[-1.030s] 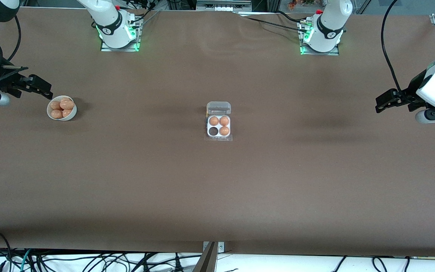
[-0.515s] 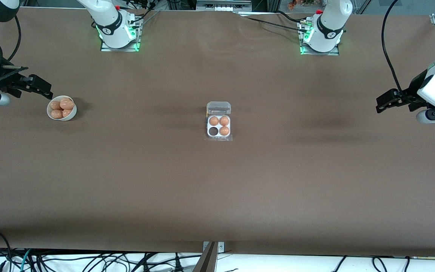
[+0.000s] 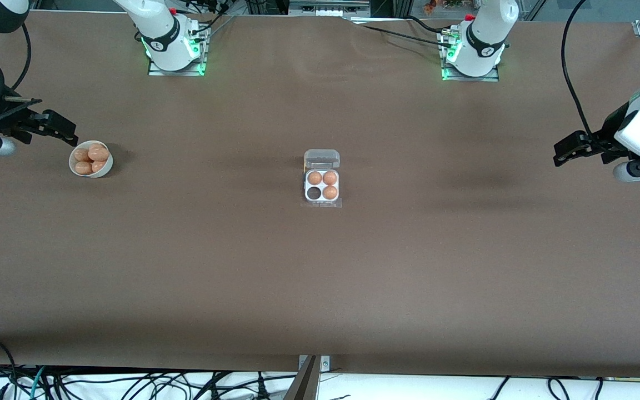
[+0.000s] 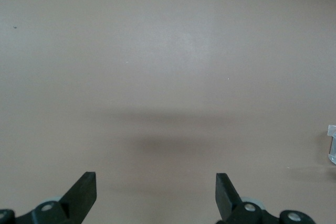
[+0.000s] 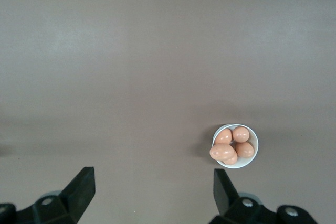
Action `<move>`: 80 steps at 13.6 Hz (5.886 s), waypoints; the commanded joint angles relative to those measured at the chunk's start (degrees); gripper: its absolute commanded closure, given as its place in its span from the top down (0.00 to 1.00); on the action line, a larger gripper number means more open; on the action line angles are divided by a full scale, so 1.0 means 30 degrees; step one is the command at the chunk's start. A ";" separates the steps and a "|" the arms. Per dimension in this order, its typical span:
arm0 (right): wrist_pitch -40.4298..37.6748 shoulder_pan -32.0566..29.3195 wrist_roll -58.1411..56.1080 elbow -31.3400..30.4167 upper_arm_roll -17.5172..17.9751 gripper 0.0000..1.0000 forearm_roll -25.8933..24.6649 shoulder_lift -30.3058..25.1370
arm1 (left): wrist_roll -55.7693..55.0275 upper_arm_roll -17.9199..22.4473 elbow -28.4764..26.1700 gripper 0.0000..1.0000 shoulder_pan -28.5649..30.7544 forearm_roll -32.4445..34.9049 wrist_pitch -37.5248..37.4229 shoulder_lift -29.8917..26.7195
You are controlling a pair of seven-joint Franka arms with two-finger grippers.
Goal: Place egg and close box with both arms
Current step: 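Move the right gripper over the white bowl of eggs, then lower the right gripper and grasp one brown egg from the bowl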
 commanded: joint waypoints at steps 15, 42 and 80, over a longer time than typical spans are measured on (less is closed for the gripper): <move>0.3323 -0.1395 1.0427 -0.1237 -0.0210 1.00 -0.0853 0.5245 | -0.0054 -0.0013 0.0347 1.00 0.0080 0.0176 -0.0259 0.0113; 1.3816 -0.5174 1.4037 -1.3898 -0.0708 1.00 -0.1145 0.1992 | -0.0054 -0.0013 0.0318 1.00 0.0110 0.0176 -0.0259 0.0143; 1.2122 -0.4648 1.3451 -1.0619 -0.1177 0.32 -0.2114 0.4542 | -0.0054 -0.0012 0.0318 1.00 0.0110 0.0176 -0.0259 0.0201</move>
